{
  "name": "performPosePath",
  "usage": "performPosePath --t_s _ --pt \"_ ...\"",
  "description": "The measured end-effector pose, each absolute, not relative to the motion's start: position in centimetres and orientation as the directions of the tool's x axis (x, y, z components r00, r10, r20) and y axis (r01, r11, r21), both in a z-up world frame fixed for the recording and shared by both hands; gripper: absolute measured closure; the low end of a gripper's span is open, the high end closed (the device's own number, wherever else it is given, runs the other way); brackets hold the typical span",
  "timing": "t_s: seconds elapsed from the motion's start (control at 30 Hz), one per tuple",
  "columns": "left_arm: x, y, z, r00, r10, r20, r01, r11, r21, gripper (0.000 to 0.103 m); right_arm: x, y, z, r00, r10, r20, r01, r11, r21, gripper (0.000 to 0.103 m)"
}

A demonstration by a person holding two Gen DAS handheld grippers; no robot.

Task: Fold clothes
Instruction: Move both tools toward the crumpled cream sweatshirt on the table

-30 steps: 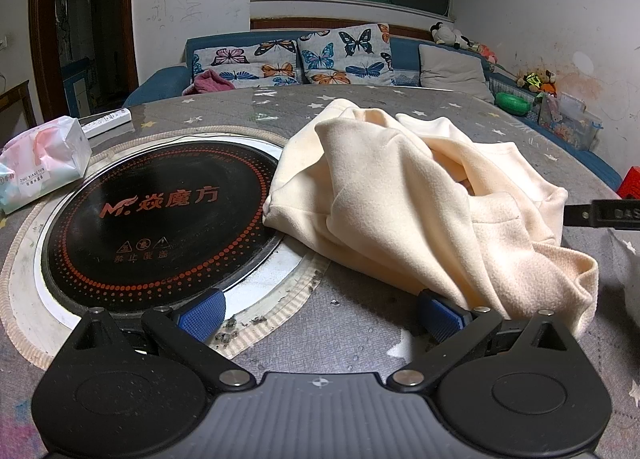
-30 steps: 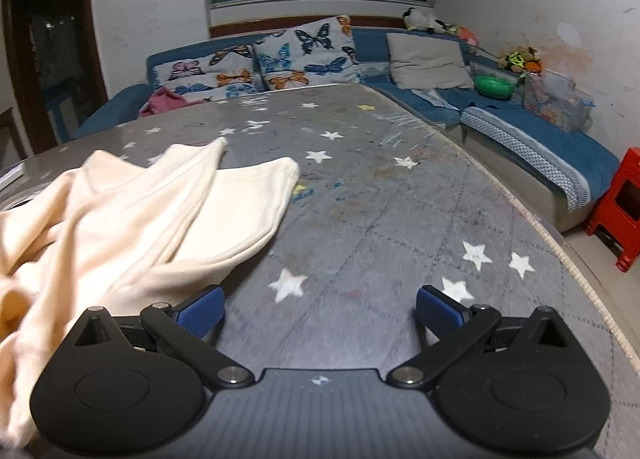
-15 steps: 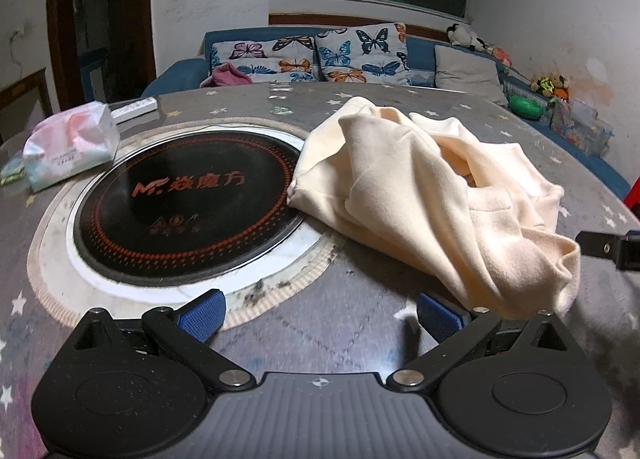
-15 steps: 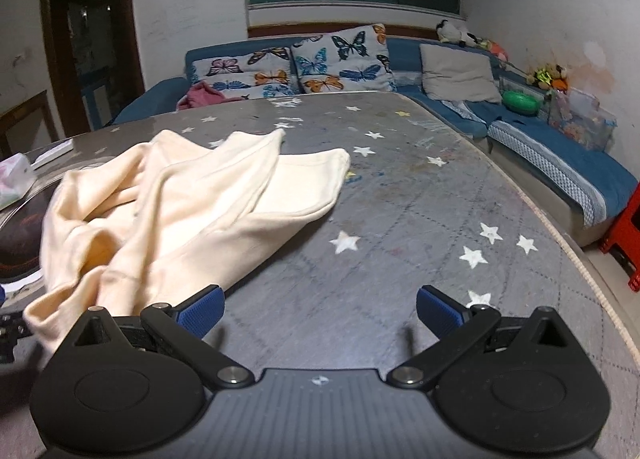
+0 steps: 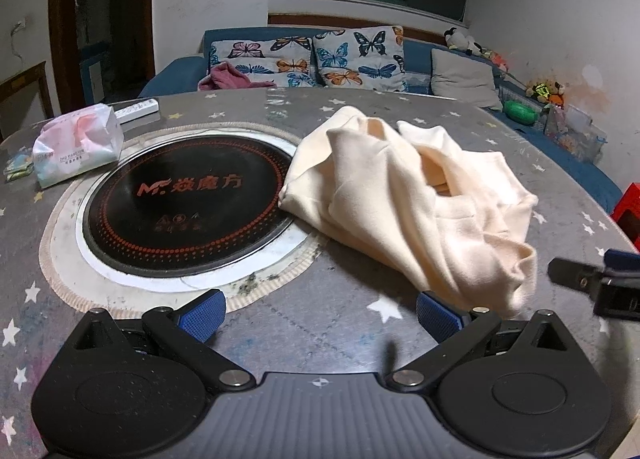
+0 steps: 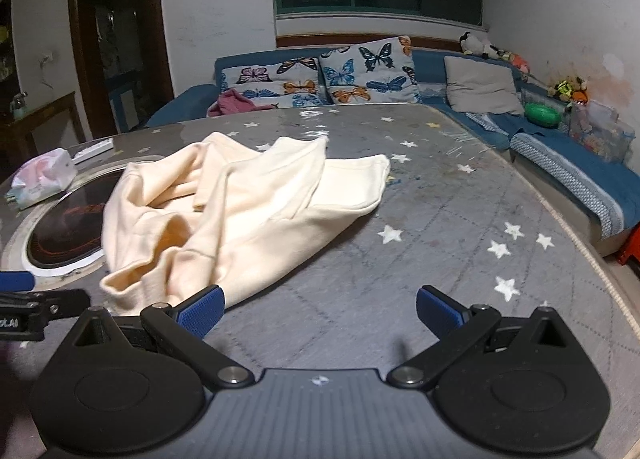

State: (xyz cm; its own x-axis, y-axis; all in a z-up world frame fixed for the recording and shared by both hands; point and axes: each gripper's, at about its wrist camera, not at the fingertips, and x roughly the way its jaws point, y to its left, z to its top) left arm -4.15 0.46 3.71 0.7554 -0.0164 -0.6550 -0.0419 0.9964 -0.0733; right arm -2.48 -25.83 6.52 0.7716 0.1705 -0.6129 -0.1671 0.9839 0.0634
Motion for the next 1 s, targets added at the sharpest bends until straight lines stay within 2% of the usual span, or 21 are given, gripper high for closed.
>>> performPosePath --t_s 1.0 --pt "-4.9 -1.2 4.4 0.721 0.0 -0.693 -0.044 0.998 -0.046 0.0 -3.9 -24.3 6.3 0.739 0.194 -0.645 -0.228 0.973 0.031 0.0"
